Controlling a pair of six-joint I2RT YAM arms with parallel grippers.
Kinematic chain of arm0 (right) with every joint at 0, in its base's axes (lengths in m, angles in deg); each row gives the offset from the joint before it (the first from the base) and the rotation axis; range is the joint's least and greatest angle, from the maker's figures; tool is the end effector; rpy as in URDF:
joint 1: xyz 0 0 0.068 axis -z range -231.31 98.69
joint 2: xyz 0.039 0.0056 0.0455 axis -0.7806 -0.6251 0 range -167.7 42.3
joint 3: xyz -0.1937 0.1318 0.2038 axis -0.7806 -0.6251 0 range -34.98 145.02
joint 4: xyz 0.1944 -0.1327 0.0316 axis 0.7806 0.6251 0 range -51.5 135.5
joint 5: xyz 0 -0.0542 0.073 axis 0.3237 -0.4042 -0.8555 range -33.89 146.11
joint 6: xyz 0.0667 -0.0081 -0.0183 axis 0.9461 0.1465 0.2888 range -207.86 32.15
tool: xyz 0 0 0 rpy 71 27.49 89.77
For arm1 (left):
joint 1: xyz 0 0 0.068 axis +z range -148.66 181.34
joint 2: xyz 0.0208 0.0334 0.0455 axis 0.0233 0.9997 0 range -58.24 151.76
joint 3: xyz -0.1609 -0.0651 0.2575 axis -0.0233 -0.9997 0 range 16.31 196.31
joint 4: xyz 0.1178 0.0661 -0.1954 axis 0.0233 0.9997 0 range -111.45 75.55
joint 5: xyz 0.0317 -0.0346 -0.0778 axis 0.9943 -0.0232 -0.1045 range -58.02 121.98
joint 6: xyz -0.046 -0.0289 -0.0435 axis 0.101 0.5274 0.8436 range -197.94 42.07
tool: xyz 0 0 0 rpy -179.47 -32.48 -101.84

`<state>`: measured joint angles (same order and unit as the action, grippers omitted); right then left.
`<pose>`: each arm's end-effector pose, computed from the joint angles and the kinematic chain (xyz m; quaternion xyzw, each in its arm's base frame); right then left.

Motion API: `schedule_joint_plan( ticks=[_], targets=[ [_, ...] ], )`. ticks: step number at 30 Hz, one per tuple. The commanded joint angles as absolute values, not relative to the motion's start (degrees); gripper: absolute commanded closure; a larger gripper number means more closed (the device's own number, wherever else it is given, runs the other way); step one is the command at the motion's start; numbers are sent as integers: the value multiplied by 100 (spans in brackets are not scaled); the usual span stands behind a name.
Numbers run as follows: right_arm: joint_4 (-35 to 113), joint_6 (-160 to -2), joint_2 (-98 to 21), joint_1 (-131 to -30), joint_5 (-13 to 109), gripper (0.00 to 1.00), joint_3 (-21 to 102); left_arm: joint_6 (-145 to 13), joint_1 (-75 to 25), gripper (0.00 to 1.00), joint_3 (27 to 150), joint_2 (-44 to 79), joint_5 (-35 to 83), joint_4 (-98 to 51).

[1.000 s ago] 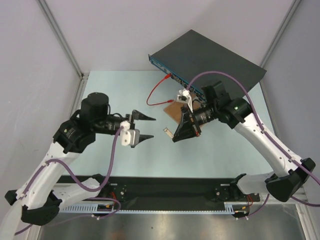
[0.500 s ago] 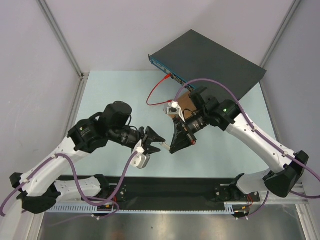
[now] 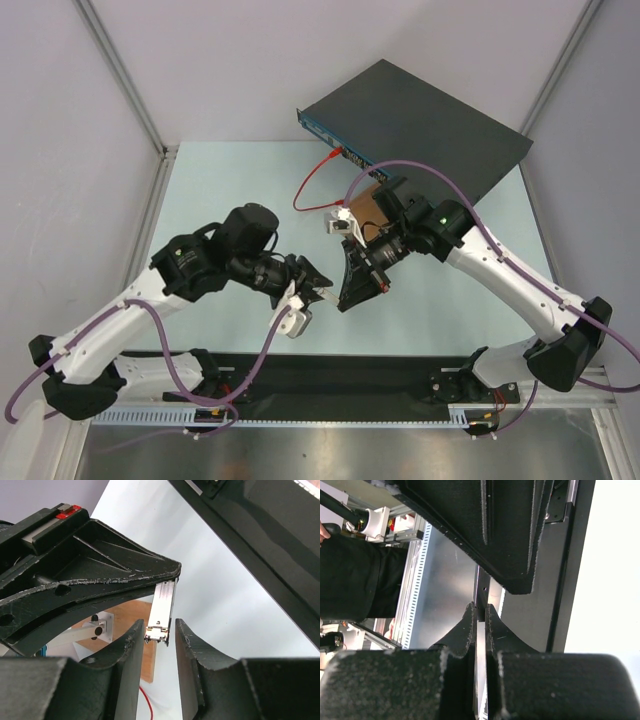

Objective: Insert the plug into the switch port

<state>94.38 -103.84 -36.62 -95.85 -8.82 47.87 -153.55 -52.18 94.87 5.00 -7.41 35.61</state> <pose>0.1328 0.2027 0.4084 -0.5531 0.6007 0.5596 0.1415 0.0706 -0.1557 0.4213 0.8351 0.2446 -0.2280 0.4367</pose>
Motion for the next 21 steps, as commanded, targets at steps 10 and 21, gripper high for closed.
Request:
schedule_joint_plan(
  ticks=[10,21],
  targets=[
    [9563,-10596,-3698,-9622,-823,100,5062,-15923,-5456,73,9664,566,-625,3805],
    [9511,-10526,-3663,-9474,18,54,5352,-15407,-5737,100,9515,583,-168,3665]
  ],
)
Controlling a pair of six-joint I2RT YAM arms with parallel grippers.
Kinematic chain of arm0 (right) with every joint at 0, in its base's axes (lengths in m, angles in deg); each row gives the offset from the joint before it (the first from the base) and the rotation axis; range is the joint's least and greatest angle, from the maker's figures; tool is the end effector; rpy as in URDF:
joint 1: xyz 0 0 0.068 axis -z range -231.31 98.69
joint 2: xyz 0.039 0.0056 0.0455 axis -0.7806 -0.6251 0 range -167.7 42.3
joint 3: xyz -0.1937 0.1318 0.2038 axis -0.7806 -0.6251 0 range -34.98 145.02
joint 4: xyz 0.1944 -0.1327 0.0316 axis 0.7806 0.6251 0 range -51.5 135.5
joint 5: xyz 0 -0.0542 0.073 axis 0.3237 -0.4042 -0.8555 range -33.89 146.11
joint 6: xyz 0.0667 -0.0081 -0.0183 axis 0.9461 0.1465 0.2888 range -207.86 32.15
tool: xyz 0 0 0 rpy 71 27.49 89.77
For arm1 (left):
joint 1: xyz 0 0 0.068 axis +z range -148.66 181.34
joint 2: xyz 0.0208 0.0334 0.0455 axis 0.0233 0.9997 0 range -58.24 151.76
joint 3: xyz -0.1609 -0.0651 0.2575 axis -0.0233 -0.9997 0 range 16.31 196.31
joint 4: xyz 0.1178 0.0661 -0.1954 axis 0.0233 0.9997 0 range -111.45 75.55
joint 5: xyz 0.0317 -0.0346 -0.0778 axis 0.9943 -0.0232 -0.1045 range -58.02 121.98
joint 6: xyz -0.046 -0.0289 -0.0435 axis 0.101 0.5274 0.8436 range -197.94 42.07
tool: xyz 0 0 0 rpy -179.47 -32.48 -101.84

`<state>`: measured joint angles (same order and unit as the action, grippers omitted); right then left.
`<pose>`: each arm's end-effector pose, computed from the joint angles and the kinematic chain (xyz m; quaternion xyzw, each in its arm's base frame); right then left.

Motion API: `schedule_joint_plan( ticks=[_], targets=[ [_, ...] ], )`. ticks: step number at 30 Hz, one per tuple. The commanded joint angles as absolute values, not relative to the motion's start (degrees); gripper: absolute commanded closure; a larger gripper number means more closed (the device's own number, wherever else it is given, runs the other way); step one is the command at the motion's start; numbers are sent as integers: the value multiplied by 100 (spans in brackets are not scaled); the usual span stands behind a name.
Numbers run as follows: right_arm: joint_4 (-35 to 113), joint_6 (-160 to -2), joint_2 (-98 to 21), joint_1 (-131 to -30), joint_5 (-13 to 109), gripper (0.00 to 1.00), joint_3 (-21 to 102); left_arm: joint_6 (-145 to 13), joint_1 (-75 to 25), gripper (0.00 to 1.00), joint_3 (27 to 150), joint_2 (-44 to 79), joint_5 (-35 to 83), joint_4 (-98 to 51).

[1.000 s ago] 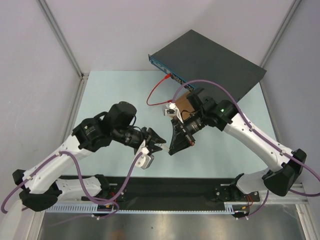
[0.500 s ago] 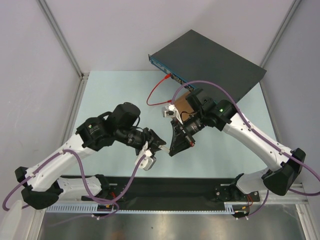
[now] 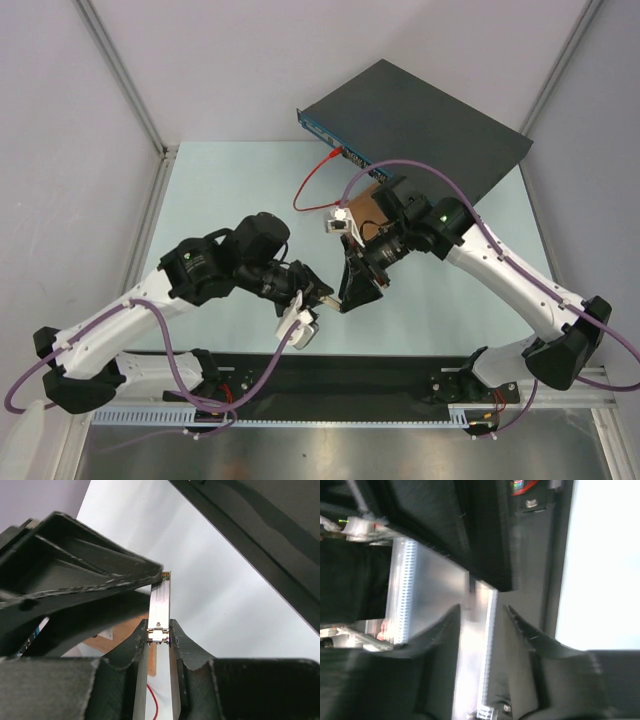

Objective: Insert the plug into the switch port

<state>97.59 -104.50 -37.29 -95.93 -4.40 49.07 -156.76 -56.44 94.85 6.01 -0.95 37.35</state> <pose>0.1349 0.2024 0.4051 -0.5510 0.6301 0.5292 0.1387 0.0661 -0.1626 0.4133 0.8623 0.2252 -0.1892 0.4123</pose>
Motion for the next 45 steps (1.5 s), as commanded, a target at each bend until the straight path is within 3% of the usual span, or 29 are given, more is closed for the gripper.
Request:
schedule_joint_plan(
  ticks=[1,3,9,13,19,23,24,28,32,38,45],
  targets=[
    [9476,-10526,-3628,-9386,134,49,5396,-15196,-5729,100,9419,566,-203,3430],
    [9370,-10404,-3497,-8914,179,30,5536,-14616,-5624,100,9269,452,-352,3226],
    [8186,-9403,-2760,-7813,476,3,5757,-12332,-5264,100,8689,284,-449,1812],
    [6903,-8464,-1969,-6883,1101,0,5468,-10714,-5052,100,8514,486,-90,637],
    [7117,-7381,-1527,-5196,1717,0,5282,-8894,-5175,100,8424,793,1718,-711],
    [7813,-6836,-1667,-3640,893,0,5089,-7963,-5219,100,8118,882,2661,-1633],
    [7771,-6565,-1702,-2889,265,0,4836,-7873,-5228,100,8039,882,2766,-2027],
    [7209,-5728,-1825,-1573,-865,0,4149,-7451,-5280,100,7722,1022,3162,-2654],
    [7252,-5709,-1975,-1422,-1113,0,3833,-7416,-5307,100,7573,1180,3531,-3041],
    [5443,-4374,-1896,-1563,-1236,0,2744,-7319,-5324,100,7379,1427,3497,-3700],
    [4432,-3926,-2212,-2063,-1026,0,2409,-7266,-5333,100,7511,1848,3523,-3903]
  ],
)
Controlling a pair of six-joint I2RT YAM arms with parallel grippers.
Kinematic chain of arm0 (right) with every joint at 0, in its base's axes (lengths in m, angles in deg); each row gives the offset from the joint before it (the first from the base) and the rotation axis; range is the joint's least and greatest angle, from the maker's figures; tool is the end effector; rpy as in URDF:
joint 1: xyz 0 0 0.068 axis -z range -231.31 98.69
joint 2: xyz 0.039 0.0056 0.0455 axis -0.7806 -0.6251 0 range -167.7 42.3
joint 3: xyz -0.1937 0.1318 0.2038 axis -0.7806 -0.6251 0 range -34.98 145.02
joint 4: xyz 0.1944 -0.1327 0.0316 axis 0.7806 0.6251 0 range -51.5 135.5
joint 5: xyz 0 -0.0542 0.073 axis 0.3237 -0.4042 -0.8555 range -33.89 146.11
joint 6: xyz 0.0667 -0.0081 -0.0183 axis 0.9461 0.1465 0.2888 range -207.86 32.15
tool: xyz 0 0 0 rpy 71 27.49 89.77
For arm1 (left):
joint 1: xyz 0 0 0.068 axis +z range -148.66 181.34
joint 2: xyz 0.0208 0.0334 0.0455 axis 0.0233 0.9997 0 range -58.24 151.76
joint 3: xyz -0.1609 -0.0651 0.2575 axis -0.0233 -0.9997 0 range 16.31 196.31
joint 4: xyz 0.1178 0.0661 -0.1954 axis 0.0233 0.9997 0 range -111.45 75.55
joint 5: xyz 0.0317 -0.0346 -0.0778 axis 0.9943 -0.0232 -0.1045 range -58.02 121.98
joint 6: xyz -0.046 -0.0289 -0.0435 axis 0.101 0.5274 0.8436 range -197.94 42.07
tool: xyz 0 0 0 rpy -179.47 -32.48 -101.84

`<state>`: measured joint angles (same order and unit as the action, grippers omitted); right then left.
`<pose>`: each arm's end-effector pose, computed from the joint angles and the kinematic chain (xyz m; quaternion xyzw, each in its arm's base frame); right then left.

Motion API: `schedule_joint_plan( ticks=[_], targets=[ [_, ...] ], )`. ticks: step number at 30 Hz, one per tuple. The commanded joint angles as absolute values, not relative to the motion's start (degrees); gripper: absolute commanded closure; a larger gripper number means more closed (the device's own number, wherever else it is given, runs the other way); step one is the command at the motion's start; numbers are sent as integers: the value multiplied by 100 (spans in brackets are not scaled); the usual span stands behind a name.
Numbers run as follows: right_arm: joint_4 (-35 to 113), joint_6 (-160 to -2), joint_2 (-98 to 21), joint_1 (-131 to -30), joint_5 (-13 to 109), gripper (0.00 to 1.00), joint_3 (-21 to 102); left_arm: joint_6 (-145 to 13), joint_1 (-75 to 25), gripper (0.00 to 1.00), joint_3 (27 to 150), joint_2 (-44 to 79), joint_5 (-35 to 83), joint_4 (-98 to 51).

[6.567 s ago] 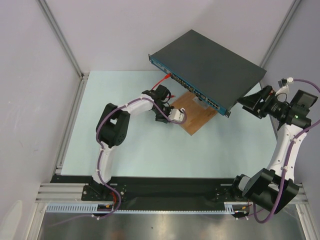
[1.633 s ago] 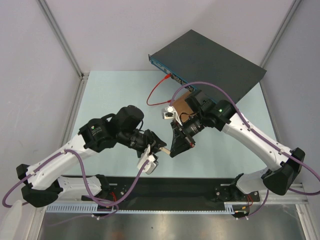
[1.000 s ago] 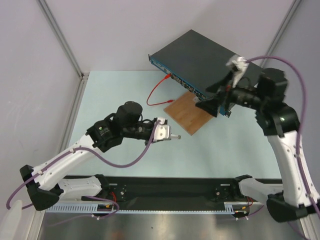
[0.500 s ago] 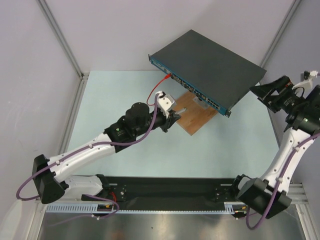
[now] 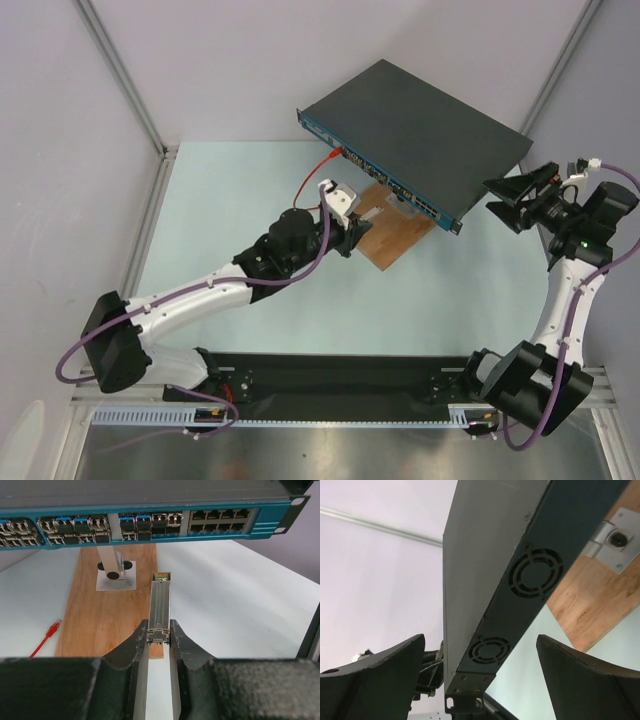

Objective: Insert the plug into the switch port

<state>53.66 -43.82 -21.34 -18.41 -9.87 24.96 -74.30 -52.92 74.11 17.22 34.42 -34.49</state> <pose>0.1961 -0.0652 0.3992 0.1764 0.7312 0.4881 0.4427 0.1780 -0.2431 0.3867 0.3011 0.6705 -0.3143 0.6008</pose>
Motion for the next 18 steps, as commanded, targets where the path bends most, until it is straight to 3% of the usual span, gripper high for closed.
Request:
schedule_joint_plan(
  ticks=[1,5,9,16,18],
  targets=[
    [4317,-3882,-2239,-2142,-973,0,2373,-7275,-5333,100,7563,1892,3541,-3912],
    [4018,-3793,-2344,-2591,-683,0,2285,-7266,-5333,100,7695,2103,3567,-3947],
    [3912,-3802,-2388,-2723,-542,10,2171,-7257,-5342,100,7792,2244,3541,-4017],
    [4043,-3995,-2292,-2846,-498,57,2013,-7213,-5377,100,7924,2455,3523,-4087],
    [4175,-4109,-2283,-2855,-489,74,2004,-7213,-5395,100,7985,2508,3489,-4114]
  ],
)
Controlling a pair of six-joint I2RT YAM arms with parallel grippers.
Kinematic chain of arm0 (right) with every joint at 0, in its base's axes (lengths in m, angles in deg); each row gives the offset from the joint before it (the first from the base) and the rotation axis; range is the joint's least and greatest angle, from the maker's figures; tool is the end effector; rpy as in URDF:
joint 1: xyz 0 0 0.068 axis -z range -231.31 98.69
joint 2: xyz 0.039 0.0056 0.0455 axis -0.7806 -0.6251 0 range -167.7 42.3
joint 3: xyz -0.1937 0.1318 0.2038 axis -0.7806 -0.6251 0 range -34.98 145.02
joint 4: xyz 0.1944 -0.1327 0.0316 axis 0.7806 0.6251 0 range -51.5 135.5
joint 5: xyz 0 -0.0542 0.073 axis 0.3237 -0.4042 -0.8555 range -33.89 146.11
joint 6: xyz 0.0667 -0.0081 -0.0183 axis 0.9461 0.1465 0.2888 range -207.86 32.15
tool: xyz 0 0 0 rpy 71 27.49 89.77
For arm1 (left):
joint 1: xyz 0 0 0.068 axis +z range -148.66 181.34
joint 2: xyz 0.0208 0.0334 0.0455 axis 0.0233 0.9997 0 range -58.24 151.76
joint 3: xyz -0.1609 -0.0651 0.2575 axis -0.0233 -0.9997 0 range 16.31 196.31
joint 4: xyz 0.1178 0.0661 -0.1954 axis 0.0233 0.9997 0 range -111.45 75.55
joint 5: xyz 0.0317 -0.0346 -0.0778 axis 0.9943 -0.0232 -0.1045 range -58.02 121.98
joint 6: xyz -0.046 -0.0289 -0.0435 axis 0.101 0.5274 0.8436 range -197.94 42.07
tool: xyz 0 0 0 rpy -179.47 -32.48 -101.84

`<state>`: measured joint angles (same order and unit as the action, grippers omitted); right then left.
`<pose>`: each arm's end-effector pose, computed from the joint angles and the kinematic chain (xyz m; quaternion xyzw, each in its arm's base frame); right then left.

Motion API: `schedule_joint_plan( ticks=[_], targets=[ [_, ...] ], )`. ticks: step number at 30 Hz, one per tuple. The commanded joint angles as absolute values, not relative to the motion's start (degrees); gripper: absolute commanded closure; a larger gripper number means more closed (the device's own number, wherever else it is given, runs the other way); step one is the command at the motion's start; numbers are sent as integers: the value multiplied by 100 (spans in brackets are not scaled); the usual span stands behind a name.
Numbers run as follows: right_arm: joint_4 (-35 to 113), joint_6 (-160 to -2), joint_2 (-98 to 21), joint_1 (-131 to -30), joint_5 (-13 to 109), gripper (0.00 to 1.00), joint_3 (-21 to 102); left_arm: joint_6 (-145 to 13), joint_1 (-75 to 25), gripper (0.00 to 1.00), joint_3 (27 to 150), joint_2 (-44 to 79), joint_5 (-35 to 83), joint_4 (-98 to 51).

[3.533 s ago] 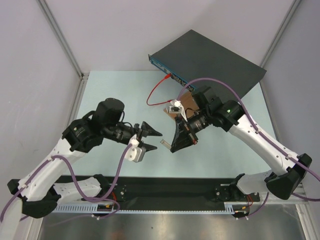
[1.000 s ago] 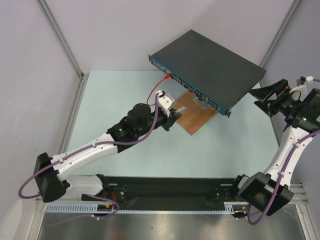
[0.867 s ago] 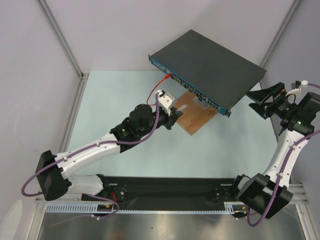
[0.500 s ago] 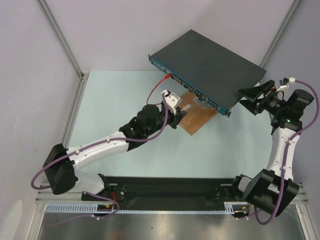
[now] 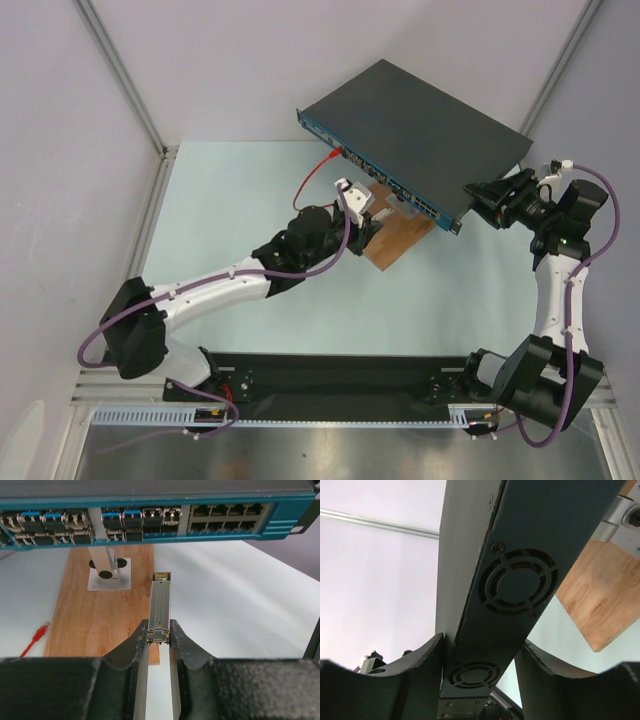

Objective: Insert the plug into the switch port

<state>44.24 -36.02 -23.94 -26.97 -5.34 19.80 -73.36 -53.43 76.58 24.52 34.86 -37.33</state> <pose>0.2222 -0.0459 0.3761 0.1882 0.7316 0.5206 0.3979 0.1968 -0.2737 0.3703 0.3014 0.6831 -0.3128 0.5871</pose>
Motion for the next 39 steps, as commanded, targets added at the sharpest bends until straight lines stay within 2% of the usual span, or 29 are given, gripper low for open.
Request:
schedule_joint_plan(
  ticks=[1,2,3,4,24,39],
  targets=[
    [4175,-4127,-2274,-2864,-489,81,1995,-7213,-5386,100,8055,2569,3480,-4114],
    [4184,-4145,-2265,-2864,-480,94,1995,-7213,-5386,100,8091,2596,3479,-4114],
    [4202,-4154,-2265,-2864,-463,99,2004,-7205,-5403,100,8126,2639,3462,-4096],
    [4210,-4171,-2265,-2872,-454,100,1995,-7179,-5395,100,8204,2675,3444,-4079],
    [4386,-4435,-2213,-2925,-489,100,2048,-7459,-5421,100,8846,3211,3857,-3903],
    [4404,-4479,-2256,-2925,-515,100,2109,-7679,-5430,100,8777,3150,4095,-3780]
  ],
)
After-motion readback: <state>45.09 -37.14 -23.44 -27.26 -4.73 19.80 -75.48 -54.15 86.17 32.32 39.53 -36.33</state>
